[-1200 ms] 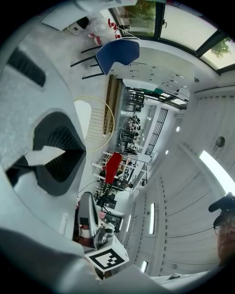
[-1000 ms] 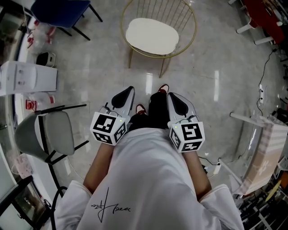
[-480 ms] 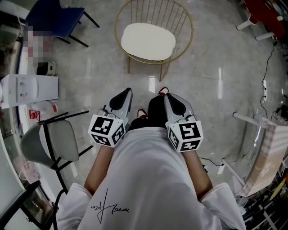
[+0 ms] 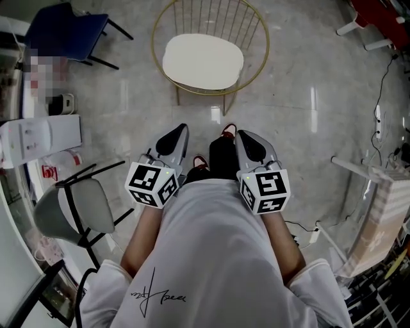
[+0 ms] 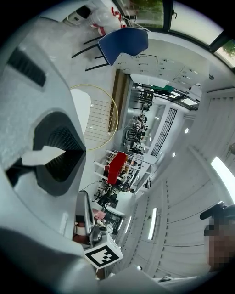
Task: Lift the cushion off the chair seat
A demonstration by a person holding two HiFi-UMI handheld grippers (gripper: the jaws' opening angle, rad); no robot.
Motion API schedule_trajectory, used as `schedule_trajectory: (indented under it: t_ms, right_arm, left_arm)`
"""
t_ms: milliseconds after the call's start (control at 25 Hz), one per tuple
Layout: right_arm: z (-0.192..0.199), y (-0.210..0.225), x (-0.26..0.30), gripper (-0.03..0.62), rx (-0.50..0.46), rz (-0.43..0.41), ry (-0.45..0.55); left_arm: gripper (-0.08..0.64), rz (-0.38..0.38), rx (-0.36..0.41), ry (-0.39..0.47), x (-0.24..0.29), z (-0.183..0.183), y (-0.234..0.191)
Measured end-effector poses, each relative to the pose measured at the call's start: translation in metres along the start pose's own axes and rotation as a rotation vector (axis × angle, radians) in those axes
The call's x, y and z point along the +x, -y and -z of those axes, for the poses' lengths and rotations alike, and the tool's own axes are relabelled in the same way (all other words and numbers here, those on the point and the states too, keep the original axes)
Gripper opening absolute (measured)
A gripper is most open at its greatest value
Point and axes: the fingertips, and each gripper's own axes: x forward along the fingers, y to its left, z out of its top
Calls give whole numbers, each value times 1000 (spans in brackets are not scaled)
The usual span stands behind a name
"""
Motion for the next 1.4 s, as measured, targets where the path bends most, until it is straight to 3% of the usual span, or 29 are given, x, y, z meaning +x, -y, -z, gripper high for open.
schedule_trajectory:
  t_ms: [400, 600, 800, 1160, 1400]
  right_arm:
    - [-29, 70, 22, 8, 54, 48, 10]
    - [-41, 98, 33, 9, 86, 24, 19]
    - [-44, 110, 36, 9, 117, 22, 36]
    - [-35, 111, 41, 9, 158, -6, 14]
    - [-48, 117, 51, 8, 195, -6, 43]
  left_arm:
    - [3, 19, 14, -38, 76, -30, 0]
    - [3, -28, 37, -29, 107, -52, 5]
    - [4, -3, 18, -34, 123, -62, 17]
    - [8, -21, 87, -78, 137, -60, 18]
    - [7, 42, -10, -84, 148, -67, 5]
